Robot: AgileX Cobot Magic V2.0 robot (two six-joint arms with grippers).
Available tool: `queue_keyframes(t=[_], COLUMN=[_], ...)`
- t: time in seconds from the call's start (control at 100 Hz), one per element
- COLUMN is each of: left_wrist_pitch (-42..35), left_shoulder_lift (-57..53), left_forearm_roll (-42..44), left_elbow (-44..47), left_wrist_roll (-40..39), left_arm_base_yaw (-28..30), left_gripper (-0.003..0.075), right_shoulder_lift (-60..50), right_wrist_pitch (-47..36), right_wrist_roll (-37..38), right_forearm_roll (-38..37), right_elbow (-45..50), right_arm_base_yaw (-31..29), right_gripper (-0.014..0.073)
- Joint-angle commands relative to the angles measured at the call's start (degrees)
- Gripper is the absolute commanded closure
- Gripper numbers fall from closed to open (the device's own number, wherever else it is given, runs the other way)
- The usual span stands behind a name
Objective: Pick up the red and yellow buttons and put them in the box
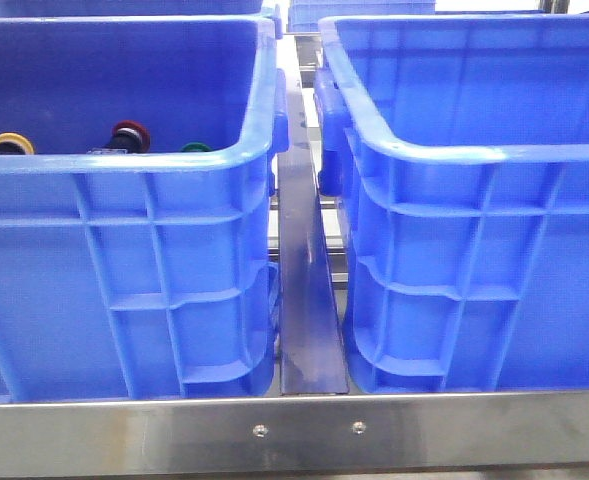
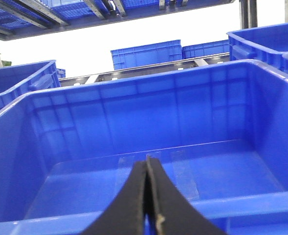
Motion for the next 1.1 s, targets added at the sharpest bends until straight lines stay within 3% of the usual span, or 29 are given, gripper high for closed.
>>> queue_keyframes(t=[0.0, 0.33, 0.74, 1.09], left_wrist_pitch=[-5.02, -7.79, -7.93, -10.27], left_shoulder_lift=[2.22, 22.03, 41.31, 47.13], left_forearm_roll=[-1.83, 5.46, 11.50, 14.97], left_elbow=[-2.78, -12.72, -26.90, -27.91], left_wrist_roll=[0.54, -1.57, -3.15, -6.72], left_arm_base_yaw=[-4.25, -15.02, -15.21, -14.87], left_gripper=[0.0225, 0.0225, 0.0226, 0.0226], right_shoulder_lift=[-1.19, -1.19, -1.19, -1.19], right_wrist_pitch=[-4.71, -4.71, -4.71, -4.71], right_wrist_roll=[0.07, 0.07, 0.07, 0.07], right_forearm_roll=[-0.77, -0.77, -0.77, -0.77], right_elbow=[0.30, 0.30, 0.30, 0.30], right_arm_base_yaw=[0.03, 0.03, 0.03, 0.03], right_gripper=[0.0663, 0.0663, 0.0663, 0.0663])
